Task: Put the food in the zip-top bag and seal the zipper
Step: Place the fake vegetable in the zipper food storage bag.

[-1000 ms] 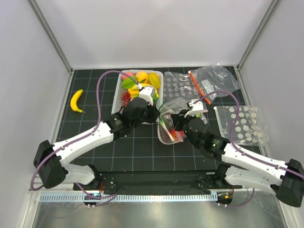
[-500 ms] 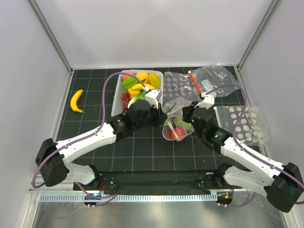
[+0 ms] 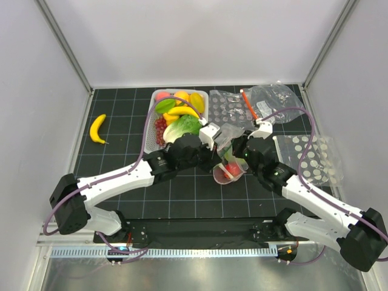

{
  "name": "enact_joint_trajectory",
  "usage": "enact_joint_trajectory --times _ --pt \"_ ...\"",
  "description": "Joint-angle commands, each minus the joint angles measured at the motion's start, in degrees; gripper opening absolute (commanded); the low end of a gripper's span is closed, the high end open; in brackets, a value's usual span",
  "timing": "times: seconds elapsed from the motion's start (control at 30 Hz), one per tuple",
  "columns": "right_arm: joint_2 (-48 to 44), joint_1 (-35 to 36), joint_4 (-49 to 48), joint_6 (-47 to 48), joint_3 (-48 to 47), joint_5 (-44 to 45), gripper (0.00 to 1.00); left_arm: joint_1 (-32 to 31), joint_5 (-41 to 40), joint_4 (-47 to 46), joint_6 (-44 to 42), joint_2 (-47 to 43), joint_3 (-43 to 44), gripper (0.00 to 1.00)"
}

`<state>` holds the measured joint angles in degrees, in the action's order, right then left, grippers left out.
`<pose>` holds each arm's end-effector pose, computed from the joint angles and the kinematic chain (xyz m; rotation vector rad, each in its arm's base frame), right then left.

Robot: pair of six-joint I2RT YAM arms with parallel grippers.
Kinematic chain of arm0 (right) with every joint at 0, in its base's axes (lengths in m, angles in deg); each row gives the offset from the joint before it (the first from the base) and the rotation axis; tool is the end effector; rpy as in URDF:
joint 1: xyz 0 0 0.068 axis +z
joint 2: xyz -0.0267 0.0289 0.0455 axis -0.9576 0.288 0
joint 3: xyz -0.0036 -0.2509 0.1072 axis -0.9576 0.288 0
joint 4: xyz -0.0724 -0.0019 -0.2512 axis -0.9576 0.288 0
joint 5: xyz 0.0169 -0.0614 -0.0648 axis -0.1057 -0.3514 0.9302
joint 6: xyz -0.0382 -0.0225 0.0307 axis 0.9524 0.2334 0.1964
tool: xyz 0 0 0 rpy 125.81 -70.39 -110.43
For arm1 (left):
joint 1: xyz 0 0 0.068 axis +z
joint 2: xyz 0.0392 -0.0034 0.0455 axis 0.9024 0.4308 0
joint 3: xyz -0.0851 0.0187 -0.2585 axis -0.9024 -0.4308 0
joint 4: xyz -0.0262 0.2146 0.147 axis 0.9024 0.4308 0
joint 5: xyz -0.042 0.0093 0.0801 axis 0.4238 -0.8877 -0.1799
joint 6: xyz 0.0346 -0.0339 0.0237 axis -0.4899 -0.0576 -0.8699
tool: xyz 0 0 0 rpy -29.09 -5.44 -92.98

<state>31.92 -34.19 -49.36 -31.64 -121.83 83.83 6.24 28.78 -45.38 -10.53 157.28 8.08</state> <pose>0.1830 0.1284 0.2742 0.2251 1.8807 0.4409 0.1684 -0.2731 0.3064 0.6688 2.0044 -0.8940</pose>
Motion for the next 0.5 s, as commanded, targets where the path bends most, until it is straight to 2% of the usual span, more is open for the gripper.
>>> enact_joint_trajectory --times 0.0,0.33,0.4,0.47 --pt "-1.9 -0.5 -1.3 -0.8 -1.6 1.2 0.01 -1.9 2.7 -2.0 -4.1 -1.2 2.2 0.00" --pt "-2.7 -0.7 -0.5 -0.7 -1.7 3.7 0.01 -2.8 1.5 0.9 -5.3 1.8 5.2 0.00" --pt "-4.1 -0.7 1.0 -0.3 -1.8 3.4 0.01 -2.8 0.5 6.4 -4.9 5.0 8.1 0.00" --pt "-5.1 -0.7 1.0 0.0 -1.7 4.4 0.01 -2.8 -0.4 7.9 -4.9 6.4 9.2 0.00"
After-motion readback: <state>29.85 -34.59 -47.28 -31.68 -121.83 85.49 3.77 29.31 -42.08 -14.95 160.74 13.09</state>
